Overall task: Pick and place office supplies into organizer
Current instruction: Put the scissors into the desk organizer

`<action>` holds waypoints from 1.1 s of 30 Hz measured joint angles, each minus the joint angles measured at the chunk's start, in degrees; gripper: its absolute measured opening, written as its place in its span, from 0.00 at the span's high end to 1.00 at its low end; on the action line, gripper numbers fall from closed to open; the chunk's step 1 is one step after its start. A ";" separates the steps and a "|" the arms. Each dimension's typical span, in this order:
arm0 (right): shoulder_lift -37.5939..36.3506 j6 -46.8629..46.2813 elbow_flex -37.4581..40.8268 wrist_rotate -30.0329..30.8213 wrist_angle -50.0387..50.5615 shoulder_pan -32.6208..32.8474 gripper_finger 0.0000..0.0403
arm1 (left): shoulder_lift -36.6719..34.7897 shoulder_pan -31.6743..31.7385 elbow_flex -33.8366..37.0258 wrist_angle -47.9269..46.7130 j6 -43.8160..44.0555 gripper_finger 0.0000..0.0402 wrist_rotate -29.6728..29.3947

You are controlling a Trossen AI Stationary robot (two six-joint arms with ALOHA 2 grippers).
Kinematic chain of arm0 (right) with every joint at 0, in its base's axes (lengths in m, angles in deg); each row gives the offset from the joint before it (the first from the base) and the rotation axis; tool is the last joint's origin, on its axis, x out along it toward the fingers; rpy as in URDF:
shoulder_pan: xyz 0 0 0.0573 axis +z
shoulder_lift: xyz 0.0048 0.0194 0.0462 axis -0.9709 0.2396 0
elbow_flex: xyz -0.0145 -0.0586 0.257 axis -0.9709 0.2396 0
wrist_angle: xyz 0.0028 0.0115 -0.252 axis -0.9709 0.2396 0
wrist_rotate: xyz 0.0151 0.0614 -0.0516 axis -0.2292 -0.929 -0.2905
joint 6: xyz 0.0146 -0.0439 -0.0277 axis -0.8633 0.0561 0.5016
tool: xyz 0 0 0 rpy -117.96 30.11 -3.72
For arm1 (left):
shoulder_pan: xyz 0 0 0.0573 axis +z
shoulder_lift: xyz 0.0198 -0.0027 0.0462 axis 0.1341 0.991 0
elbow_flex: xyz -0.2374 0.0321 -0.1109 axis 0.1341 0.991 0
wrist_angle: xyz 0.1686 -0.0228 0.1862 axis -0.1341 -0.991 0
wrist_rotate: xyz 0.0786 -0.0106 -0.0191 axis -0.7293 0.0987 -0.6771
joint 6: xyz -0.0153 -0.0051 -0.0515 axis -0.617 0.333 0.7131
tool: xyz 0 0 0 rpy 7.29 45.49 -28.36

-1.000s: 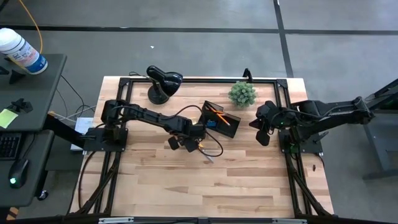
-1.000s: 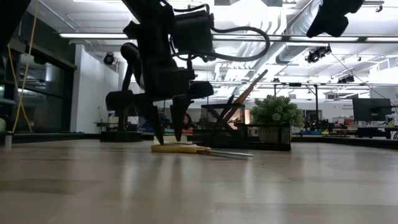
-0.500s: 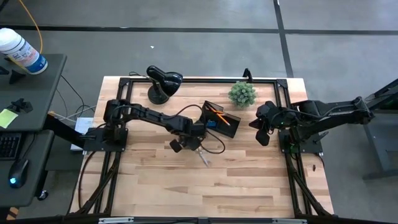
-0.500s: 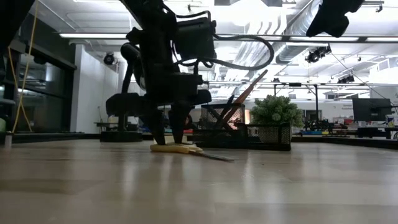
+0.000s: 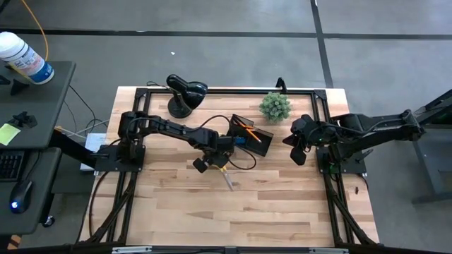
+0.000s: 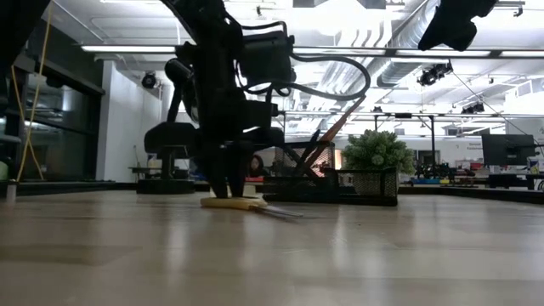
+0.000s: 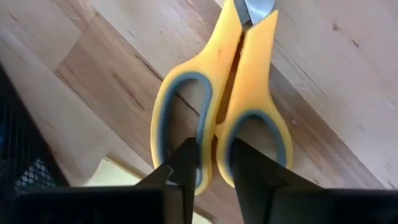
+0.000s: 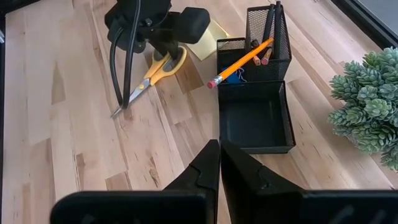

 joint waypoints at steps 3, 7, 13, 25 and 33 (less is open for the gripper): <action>0.00 0.00 0.00 0.00 -0.02 0.00 0.97 | -0.01 0.00 0.00 -0.15 0.98 0.89 0.05; 0.00 0.00 0.00 0.00 0.00 0.00 0.97 | -0.04 0.00 0.00 -0.14 2.48 0.93 0.02; 0.00 0.07 0.00 0.02 0.00 0.00 0.97 | 0.16 0.02 -0.93 -1.45 6.18 0.90 1.22; -0.45 0.06 0.00 -0.42 1.94 0.04 0.97 | 0.15 -0.02 -13.69 -11.02 3.39 0.89 -0.44; -5.66 -1.94 -0.04 1.05 8.49 0.31 0.97 | 0.13 -0.11 -24.62 -21.94 3.42 0.89 -10.59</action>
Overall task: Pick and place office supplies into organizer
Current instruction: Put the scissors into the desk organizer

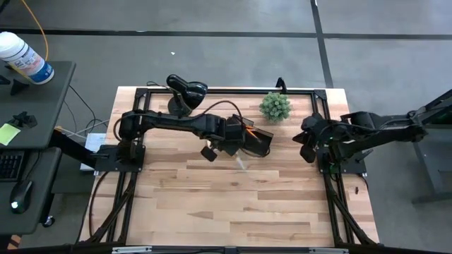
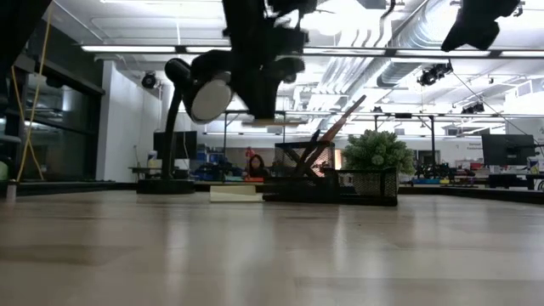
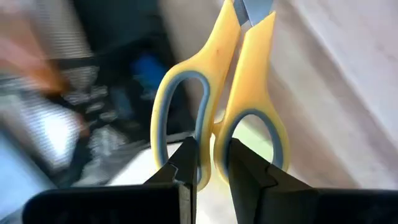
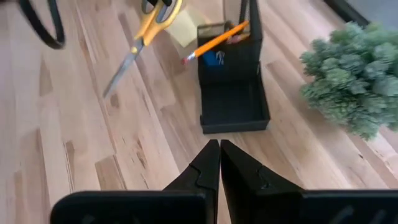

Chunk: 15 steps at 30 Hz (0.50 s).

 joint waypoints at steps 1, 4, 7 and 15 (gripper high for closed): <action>-0.88 -0.49 0.00 0.61 0.14 0.00 0.97 | -0.02 0.00 -1.62 -0.74 0.27 0.89 -1.48; -3.47 -1.21 0.00 2.10 0.35 0.00 0.97 | -0.02 0.00 -6.42 -3.64 0.98 0.89 -7.00; -5.55 -1.27 -0.02 3.35 0.28 0.00 0.97 | -0.04 0.00 -10.99 -4.75 0.87 0.89 -11.81; -7.71 -1.15 -0.02 4.20 0.17 0.00 0.97 | -0.09 0.02 -18.05 -4.27 -7.97 0.89 -24.05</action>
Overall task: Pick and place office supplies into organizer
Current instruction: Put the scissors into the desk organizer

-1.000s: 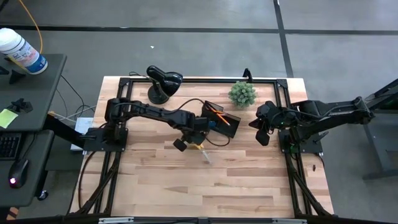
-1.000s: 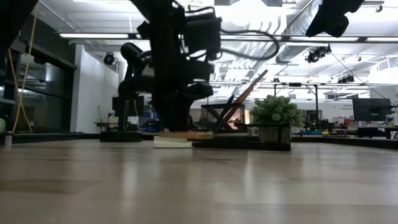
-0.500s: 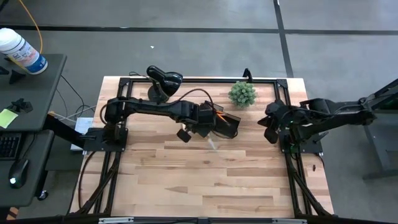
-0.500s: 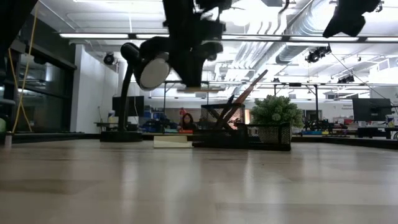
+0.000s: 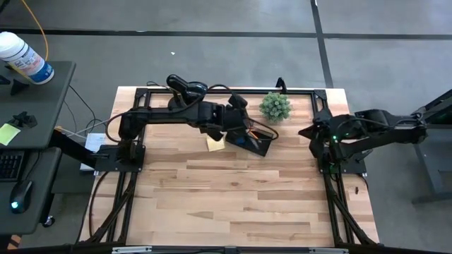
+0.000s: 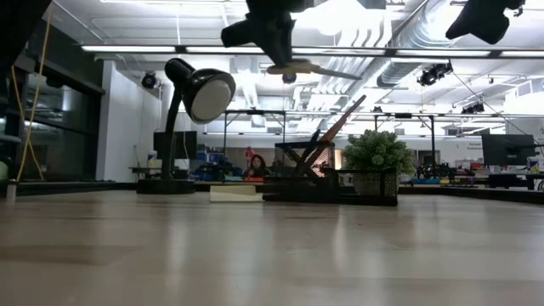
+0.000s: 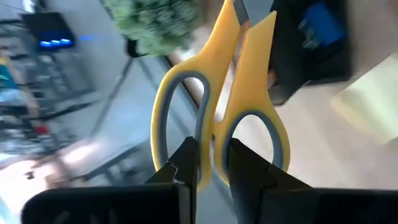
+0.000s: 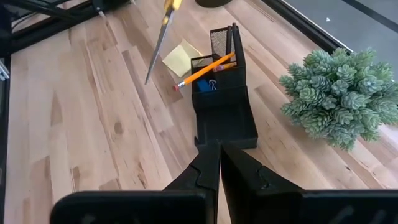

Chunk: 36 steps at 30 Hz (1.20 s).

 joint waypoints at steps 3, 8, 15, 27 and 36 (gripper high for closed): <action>0.16 0.46 0.00 -0.02 -0.04 0.00 0.97 | -0.02 -0.02 -0.14 2.08 -6.19 0.90 -3.54; 0.19 0.74 0.00 -0.02 -0.04 0.00 0.97 | 0.46 -0.02 -0.14 6.13 -19.16 0.90 -13.10; 0.19 0.98 0.00 0.57 -0.82 0.00 0.97 | 2.68 0.85 -0.09 19.50 -38.22 0.90 -25.24; 0.19 0.50 0.00 0.65 -1.04 0.00 0.97 | 8.44 3.63 -0.08 21.07 -40.95 0.90 -27.36; 0.19 -0.10 0.00 0.63 -1.07 -0.02 0.97 | 10.96 4.59 -0.08 20.24 -39.21 0.90 -27.14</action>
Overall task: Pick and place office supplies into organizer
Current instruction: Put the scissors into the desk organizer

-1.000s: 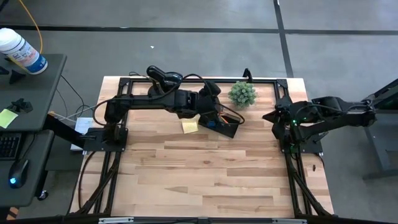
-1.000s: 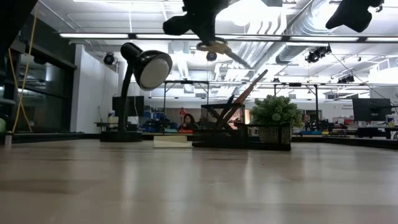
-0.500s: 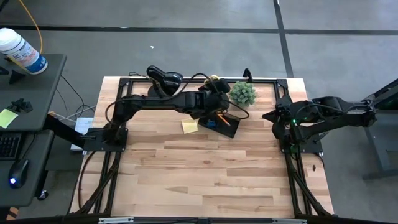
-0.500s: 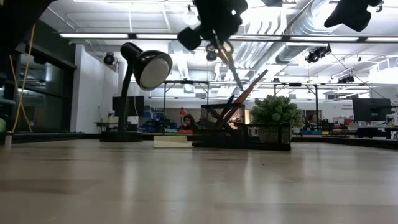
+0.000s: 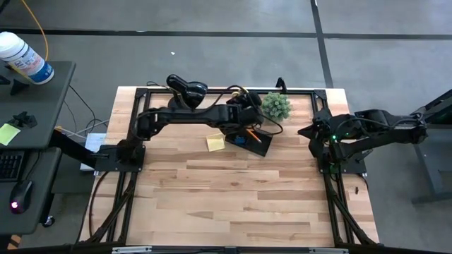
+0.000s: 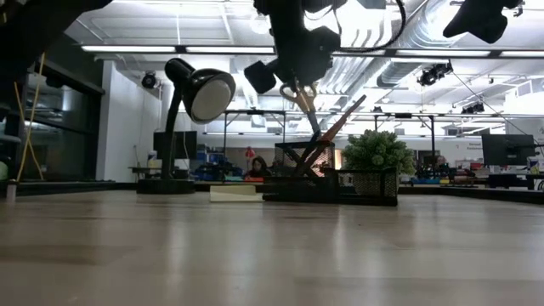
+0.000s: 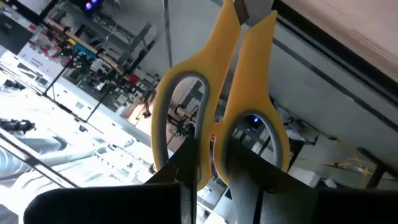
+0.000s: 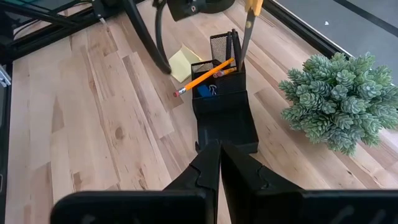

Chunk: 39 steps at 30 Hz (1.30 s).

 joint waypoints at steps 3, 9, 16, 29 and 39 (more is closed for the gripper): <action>0.00 0.00 0.00 0.00 0.00 0.02 0.97 | 0.86 0.02 0.00 -0.60 0.58 0.90 -0.42; 0.00 0.15 0.00 1.44 0.00 0.00 0.97 | 1.17 -0.43 1.35 -1.48 2.80 0.90 -0.62; 0.00 1.01 0.02 1.70 0.00 0.01 0.97 | 1.26 -0.44 5.65 -1.66 6.68 0.90 -2.82; 0.00 1.97 0.04 1.68 0.00 0.02 0.97 | 1.24 -2.00 7.02 -1.26 13.74 0.90 -0.30; 0.00 1.95 0.07 1.68 0.00 0.00 0.97 | 1.20 -3.32 7.02 -1.32 13.50 0.78 1.63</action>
